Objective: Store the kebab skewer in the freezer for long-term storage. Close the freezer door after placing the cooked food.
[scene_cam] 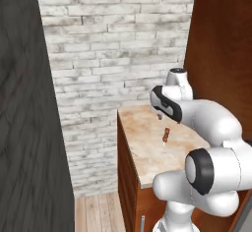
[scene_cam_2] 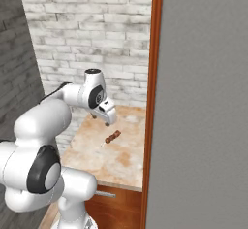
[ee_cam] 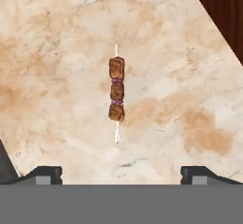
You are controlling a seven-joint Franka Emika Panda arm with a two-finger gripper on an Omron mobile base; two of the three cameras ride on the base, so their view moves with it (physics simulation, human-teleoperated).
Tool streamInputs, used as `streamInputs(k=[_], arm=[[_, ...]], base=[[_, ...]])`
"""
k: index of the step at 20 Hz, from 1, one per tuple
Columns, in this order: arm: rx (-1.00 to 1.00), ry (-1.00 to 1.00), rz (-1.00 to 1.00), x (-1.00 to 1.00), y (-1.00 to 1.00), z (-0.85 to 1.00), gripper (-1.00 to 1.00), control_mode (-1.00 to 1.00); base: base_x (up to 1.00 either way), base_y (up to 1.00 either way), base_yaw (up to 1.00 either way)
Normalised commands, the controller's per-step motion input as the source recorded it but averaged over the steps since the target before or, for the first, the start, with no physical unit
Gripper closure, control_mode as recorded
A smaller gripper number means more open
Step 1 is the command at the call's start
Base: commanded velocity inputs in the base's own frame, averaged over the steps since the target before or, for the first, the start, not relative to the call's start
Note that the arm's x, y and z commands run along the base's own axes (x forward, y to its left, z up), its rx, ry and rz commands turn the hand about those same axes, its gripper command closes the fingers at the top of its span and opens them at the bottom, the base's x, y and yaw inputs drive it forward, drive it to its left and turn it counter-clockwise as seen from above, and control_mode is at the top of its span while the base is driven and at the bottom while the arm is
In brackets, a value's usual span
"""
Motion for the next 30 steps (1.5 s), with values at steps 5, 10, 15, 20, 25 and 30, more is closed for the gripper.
streamInputs(k=[5,10,15,20,25,30], arm=[[0.01,-0.04,0.00,0.00,-0.07,-0.55,-1.00,-1.00],[-0.02,-0.01,0.00,0.04,0.00,-0.47,-1.00,-1.00],[0.00,-0.02,0.00,0.01,-0.04,-0.14,-1.00,-1.00],[0.00,0.02,0.00,0.01,-0.16,-0.28,-1.00,-1.00],[0.00,0.00,0.00,0.14,0.00,-0.15,-1.00,-1.00],[0.00,0.00,0.00,0.29,0.00,-0.01,-1.00,-1.00]], base=[[0.00,0.00,0.00],[0.00,0.00,0.00],[0.00,0.00,0.00],[0.00,0.00,0.00],[0.00,0.00,0.00],[0.00,0.00,0.00]])
